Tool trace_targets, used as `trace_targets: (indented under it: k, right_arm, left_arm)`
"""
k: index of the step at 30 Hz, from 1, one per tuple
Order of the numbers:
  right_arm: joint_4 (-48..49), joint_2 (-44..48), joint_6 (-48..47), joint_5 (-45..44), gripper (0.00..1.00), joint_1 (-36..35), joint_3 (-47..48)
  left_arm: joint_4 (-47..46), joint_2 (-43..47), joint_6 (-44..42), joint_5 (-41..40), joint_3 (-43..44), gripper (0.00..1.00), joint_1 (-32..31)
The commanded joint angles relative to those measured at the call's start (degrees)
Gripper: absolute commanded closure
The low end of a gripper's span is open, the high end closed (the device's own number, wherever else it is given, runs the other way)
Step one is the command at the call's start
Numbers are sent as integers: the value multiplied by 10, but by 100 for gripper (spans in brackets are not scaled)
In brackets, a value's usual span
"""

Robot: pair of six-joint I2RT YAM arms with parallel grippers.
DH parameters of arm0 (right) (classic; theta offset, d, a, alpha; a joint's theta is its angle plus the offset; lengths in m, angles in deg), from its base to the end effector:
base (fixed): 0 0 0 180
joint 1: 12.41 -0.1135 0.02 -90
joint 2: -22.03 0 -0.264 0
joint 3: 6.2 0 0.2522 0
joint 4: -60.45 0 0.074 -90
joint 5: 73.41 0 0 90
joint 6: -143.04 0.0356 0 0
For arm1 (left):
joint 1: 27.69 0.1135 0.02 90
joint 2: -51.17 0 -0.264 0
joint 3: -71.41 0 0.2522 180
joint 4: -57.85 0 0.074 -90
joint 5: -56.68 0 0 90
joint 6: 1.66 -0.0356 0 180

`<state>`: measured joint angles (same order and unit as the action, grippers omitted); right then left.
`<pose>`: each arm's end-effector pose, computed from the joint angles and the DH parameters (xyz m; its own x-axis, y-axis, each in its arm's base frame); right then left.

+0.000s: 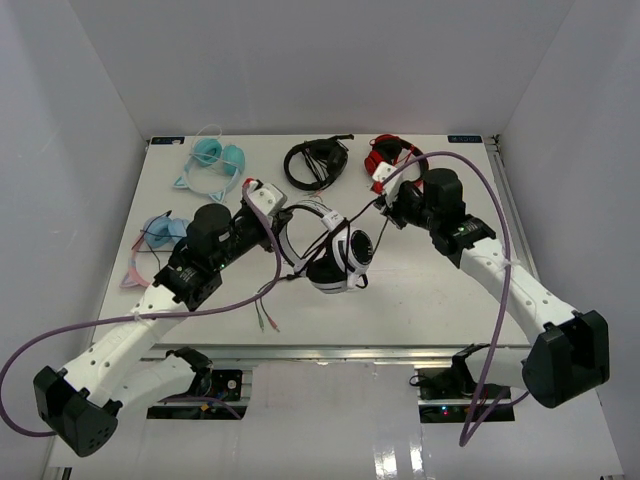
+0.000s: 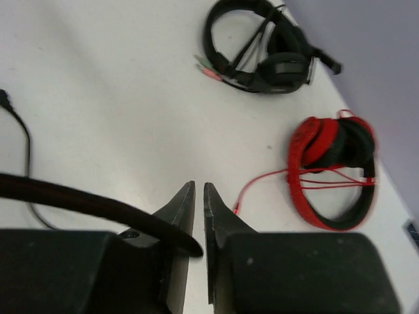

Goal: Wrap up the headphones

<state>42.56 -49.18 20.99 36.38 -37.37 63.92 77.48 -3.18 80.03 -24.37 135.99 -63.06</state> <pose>0.2567 0.1328 0.3237 0.1148 -0.4973 -0.8599 -0.7390 0.5357 -0.4085 0.1778 -0.1330 0.3550 -0.0311 0.1971 -0.9799 0.7089 0.6955 0.1174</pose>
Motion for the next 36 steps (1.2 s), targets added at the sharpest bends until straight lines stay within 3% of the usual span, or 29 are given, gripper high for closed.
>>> trace_targets:
  k: [1,4,6,12,15,23,28,32,34,36]
  right_arm:
    - [78,-24,119,237,82,33,-37]
    - [211,-27,269,372,80,33,-87]
    - [310,-31,354,409,76,33,-142]
    - [484,-58,508,450,67,27,-155]
    - [560,-68,579,448,61,21,-163]
    - [638,-95,600,439,46,8,-168]
    - [611,-102,560,430,37,4,-157]
    - [581,-108,467,393,20,-3,-132]
    - [543,-123,419,382,6,-9,-93]
    - [505,-146,393,368,4,-16,-52]
  left_arm:
    - [-67,-13,144,127,88,100,2]
    - [-160,-38,242,149,106,100,2]
    - [-208,-57,297,127,131,100,2]
    - [-345,-149,448,17,201,100,1]
    - [-354,-182,465,-35,254,100,0]
    - [-291,-229,434,-71,356,100,0]
    - [-274,-227,423,-73,366,100,0]
    - [-270,-228,425,-67,369,100,0]
    - [-268,-230,426,-67,369,100,0]
    - [-268,-230,427,-68,369,100,0]
